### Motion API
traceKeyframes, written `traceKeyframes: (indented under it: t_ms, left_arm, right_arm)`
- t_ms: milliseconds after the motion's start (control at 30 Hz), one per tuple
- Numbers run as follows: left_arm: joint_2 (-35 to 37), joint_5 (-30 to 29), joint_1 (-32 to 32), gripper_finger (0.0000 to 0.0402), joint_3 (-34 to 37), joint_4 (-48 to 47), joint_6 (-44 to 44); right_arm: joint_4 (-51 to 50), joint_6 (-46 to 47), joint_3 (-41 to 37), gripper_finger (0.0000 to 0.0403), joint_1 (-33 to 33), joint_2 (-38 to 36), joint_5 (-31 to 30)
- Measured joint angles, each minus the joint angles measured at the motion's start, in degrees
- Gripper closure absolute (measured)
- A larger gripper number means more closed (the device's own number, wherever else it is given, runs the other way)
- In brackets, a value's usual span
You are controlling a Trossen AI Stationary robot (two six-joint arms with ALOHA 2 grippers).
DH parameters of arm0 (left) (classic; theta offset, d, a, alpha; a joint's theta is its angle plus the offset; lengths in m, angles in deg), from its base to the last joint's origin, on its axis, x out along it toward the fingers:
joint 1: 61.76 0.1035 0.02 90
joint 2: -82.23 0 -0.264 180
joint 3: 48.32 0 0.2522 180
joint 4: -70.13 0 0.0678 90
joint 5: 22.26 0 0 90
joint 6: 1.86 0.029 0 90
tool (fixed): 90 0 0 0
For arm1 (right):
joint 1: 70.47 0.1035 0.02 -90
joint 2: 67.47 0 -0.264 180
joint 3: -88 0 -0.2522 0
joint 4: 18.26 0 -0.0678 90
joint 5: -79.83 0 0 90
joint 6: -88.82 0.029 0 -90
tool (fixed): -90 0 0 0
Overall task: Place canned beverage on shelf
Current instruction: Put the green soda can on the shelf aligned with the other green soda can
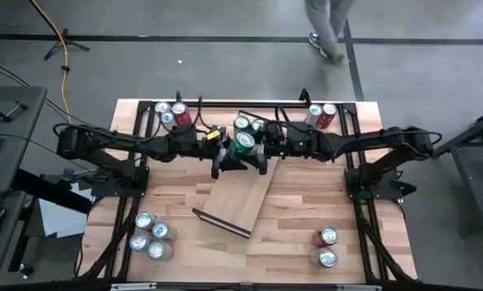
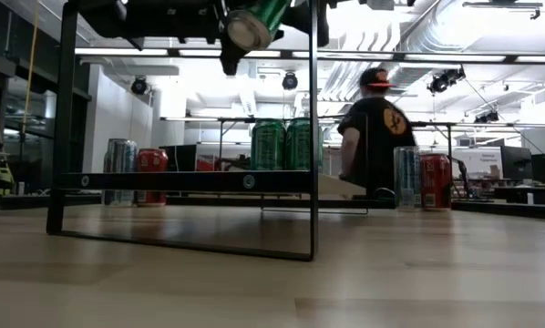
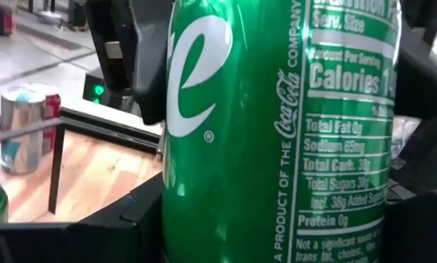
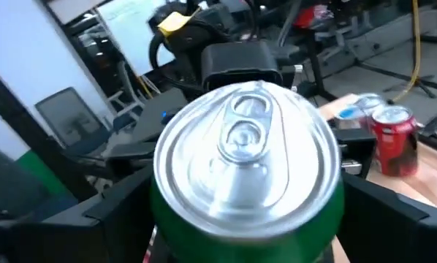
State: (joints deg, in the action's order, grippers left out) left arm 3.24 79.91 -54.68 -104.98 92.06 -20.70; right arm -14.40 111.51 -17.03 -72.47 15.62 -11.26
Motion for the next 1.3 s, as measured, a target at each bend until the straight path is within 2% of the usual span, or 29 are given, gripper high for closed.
traceKeyframes:
  t_ms: [200,333,467,700,767,933,1100,1300]
  left_arm:
    - [0.38,-7.63,-0.22,0.0165,0.00,-0.62,3.99]
    - [0.72,-16.77,-1.71,0.0165,0.00,-2.24,8.00]
    - [0.92,-30.98,-4.41,0.0165,-1.10,-4.89,14.07]
    - [0.47,-58.27,-8.13,0.0165,-7.07,-7.11,29.59]
    - [-0.05,-63.57,-8.20,0.0165,-8.09,-7.53,31.73]
    - [-2.04,-65.01,-7.35,0.0165,-9.22,-7.14,28.96]
    - [-3.78,-63.46,-7.31,0.0165,-10.16,-6.46,23.83]
    - [-4.02,-61.67,-7.53,0.0165,-10.14,-5.86,24.26]
  right_arm:
    - [-1.03,1.01,0.24,0.0065,-0.25,0.03,-2.46]
    - [-1.57,1.31,0.22,0.0065,-0.31,0.02,-6.11]
    - [-2.06,1.72,1.14,0.0065,-0.33,0.05,-9.62]
    - [-2.55,-0.69,3.91,0.0065,-0.24,0.03,-19.52]
    - [-2.51,-0.69,4.66,0.0065,-0.26,0.32,-21.63]
    - [-1.94,-0.72,6.56,0.0065,-0.26,1.36,-23.00]
    - [-1.99,-2.23,7.94,0.0065,-0.33,3.14,-24.48]
    - [-2.09,-3.55,8.11,0.0065,-0.39,3.60,-24.11]
